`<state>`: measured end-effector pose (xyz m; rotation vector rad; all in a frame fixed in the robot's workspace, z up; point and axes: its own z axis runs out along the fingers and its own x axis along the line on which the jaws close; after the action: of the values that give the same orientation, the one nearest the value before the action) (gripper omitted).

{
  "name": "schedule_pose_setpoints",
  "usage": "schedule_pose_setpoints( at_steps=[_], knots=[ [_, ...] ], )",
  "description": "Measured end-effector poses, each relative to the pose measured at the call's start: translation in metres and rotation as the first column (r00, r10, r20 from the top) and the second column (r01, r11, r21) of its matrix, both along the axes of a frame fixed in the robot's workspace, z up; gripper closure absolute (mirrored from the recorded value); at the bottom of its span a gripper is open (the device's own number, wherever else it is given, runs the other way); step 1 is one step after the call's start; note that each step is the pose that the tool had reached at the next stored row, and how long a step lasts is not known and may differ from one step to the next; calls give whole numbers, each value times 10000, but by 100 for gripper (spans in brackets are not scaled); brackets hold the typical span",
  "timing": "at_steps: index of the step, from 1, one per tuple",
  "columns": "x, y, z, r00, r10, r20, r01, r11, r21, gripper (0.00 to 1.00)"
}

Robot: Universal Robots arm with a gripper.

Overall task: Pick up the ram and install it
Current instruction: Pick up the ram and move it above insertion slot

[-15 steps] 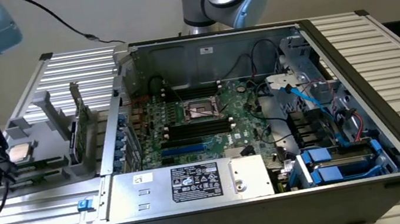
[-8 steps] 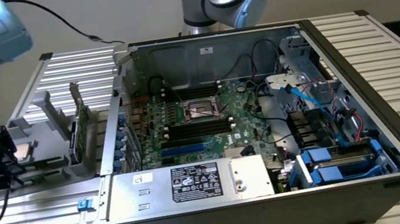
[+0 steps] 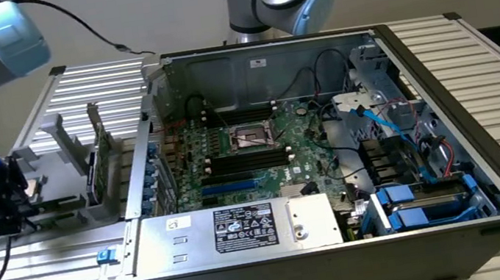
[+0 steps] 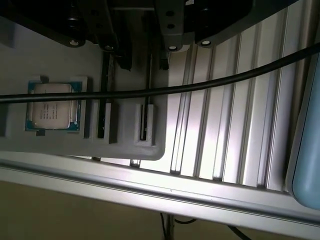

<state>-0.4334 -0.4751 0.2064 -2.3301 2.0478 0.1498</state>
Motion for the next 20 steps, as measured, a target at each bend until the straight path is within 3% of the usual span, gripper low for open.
schedule_pose_setpoints(
  at_steps=[7, 9, 10, 17, 20],
  knots=[
    [1, 10, -18, 10000, 0, -8, 0, 10000, 14, 65],
    [0, 10, -18, 10000, 0, -10, 0, 10000, 17, 67],
    [0, 10, -20, 10000, 0, -8, 0, 10000, 21, 74],
    [1, 10, -57, 10000, 1, -9, -1, 10000, 48, 74],
    [1, 10, -47, 10000, 4, -43, -4, 10000, 51, 74]
  ],
)
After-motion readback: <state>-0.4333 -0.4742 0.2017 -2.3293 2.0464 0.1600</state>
